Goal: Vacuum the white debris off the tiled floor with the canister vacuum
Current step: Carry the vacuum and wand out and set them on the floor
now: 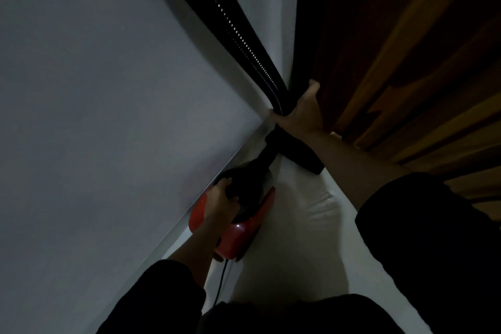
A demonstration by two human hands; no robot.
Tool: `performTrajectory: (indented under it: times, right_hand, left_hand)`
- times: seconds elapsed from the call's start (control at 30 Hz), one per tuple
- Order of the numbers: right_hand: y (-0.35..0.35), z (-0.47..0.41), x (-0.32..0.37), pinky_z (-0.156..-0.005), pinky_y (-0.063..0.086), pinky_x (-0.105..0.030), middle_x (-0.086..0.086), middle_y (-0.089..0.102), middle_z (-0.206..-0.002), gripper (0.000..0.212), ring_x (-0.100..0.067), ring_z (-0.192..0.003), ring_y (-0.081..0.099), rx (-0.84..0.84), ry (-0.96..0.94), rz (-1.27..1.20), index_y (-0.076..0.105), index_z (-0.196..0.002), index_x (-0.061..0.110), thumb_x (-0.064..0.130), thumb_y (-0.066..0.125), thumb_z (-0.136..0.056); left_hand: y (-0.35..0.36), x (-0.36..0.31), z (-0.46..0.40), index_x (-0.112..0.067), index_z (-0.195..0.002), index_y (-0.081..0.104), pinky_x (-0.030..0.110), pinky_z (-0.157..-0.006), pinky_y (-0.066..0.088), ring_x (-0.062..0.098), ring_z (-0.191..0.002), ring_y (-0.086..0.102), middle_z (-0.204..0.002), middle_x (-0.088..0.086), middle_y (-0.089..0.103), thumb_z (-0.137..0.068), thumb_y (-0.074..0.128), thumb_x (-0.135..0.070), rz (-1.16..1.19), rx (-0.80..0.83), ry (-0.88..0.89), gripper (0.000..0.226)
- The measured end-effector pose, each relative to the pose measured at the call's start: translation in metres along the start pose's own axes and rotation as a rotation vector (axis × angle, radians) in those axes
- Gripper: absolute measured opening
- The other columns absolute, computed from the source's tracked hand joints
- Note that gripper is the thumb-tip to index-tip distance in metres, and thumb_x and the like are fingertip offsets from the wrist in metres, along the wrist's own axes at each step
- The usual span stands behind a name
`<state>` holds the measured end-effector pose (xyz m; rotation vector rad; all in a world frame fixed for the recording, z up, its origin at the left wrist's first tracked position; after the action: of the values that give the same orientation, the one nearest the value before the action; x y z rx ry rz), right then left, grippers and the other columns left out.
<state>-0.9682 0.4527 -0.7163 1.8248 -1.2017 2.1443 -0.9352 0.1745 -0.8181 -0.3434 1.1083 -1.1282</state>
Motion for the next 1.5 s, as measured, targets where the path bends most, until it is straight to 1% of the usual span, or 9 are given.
performTrajectory:
  times: [0.2,0.4,0.5,0.6,0.67,0.8,1.0,1.37,1.5]
  right_hand:
    - [-0.008,0.027,0.025,-0.098,0.05,-0.03,-0.007,0.053,-0.131,0.103,-0.018,-0.118,0.056,0.102,0.071,-0.006,0.017,-0.142,0.007,0.027,0.087,-0.069]
    - [-0.054,0.074,0.096,-0.091,0.044,-0.02,-0.012,0.053,-0.131,0.097,-0.016,-0.115,0.054,0.032,0.116,-0.022,0.024,-0.138,-0.001,0.023,0.088,-0.069]
    - [-0.091,0.106,0.138,-0.085,0.043,-0.013,0.006,0.05,-0.114,0.089,-0.007,-0.106,0.049,-0.045,0.157,-0.053,0.027,-0.136,-0.002,0.018,0.086,-0.072]
    - [-0.135,0.142,0.184,-0.082,0.046,-0.019,0.002,0.051,-0.113,0.079,-0.011,-0.103,0.052,-0.157,0.2,-0.076,0.034,-0.132,-0.003,0.016,0.085,-0.074]
    - [-0.162,0.165,0.216,-0.075,0.05,-0.02,-0.003,0.056,-0.113,0.077,-0.013,-0.097,0.056,-0.212,0.241,-0.111,0.037,-0.128,-0.001,0.016,0.086,-0.072]
    - [-0.204,0.215,0.267,-0.048,0.039,-0.001,0.004,0.053,-0.1,0.075,-0.002,-0.075,0.054,-0.249,0.338,-0.181,0.041,-0.126,0.004,0.017,0.088,-0.068]
    - [-0.25,0.296,0.314,-0.073,0.051,-0.029,-0.009,0.059,-0.113,0.083,-0.022,-0.092,0.061,-0.269,0.36,-0.123,0.04,-0.128,0.004,0.024,0.09,-0.066]
    - [-0.279,0.462,0.36,-0.076,0.042,-0.022,-0.001,0.042,-0.109,0.087,-0.013,-0.095,0.047,-0.293,0.346,-0.141,0.031,-0.137,0.0,0.02,0.087,-0.073]
    - [-0.293,0.522,0.365,-0.079,0.044,-0.023,-0.006,0.049,-0.115,0.09,-0.018,-0.099,0.053,-0.318,0.336,-0.182,0.03,-0.137,0.0,0.018,0.088,-0.071]
  left_hand:
    - [-0.027,-0.005,0.042,-0.011,-0.138,0.043,0.036,-0.093,0.051,0.029,-0.119,0.053,-0.134,0.013,0.051,-0.084,0.061,-0.004,-0.04,0.038,-0.009,0.057]
    - [-0.082,-0.024,0.119,-0.012,-0.139,0.043,0.023,-0.08,0.043,0.029,-0.116,0.055,-0.135,0.013,0.051,-0.086,0.059,-0.005,-0.04,0.061,-0.032,0.057]
    - [-0.115,-0.041,0.169,-0.014,-0.14,0.041,0.022,-0.079,0.042,0.028,-0.113,0.056,-0.134,0.014,0.05,-0.087,0.058,-0.006,-0.041,0.071,-0.043,0.056]
    - [-0.15,-0.064,0.219,-0.015,-0.14,0.042,0.024,-0.08,0.046,0.028,-0.111,0.058,-0.132,0.014,0.052,-0.086,0.058,-0.007,-0.061,0.07,-0.001,0.056]
    - [-0.173,-0.077,0.252,-0.015,-0.139,0.043,0.033,-0.089,0.05,0.03,-0.114,0.057,-0.133,0.014,0.053,-0.085,0.058,-0.008,-0.057,0.064,0.017,0.057]
    - [-0.21,-0.099,0.318,-0.017,-0.141,0.042,0.036,-0.101,0.04,0.031,-0.129,0.043,-0.141,0.013,0.046,-0.085,0.06,-0.012,-0.071,0.072,0.055,0.059]
    - [-0.233,-0.105,0.405,-0.016,-0.141,0.043,0.03,-0.101,0.04,0.026,-0.13,0.045,-0.142,0.009,0.047,-0.084,0.06,-0.013,-0.123,0.114,0.172,0.059]
    - [-0.242,-0.038,0.545,-0.005,-0.131,0.054,0.025,-0.104,0.035,0.027,-0.127,0.049,-0.134,0.012,0.055,-0.079,0.062,-0.005,-0.034,0.066,0.227,0.053]
    - [-0.238,-0.021,0.603,-0.003,-0.121,0.06,0.02,-0.088,0.038,0.029,-0.115,0.057,-0.121,0.013,0.064,-0.077,0.063,-0.001,-0.036,0.016,0.272,0.045]
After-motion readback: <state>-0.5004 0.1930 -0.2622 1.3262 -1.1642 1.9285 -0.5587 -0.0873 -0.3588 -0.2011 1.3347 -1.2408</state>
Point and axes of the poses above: each hand's wrist, its own z-axis away from the middle knuckle, its own y-axis out of the palm, x = y × z, the point moved 9 cm from there along -z, towards the middle knuckle
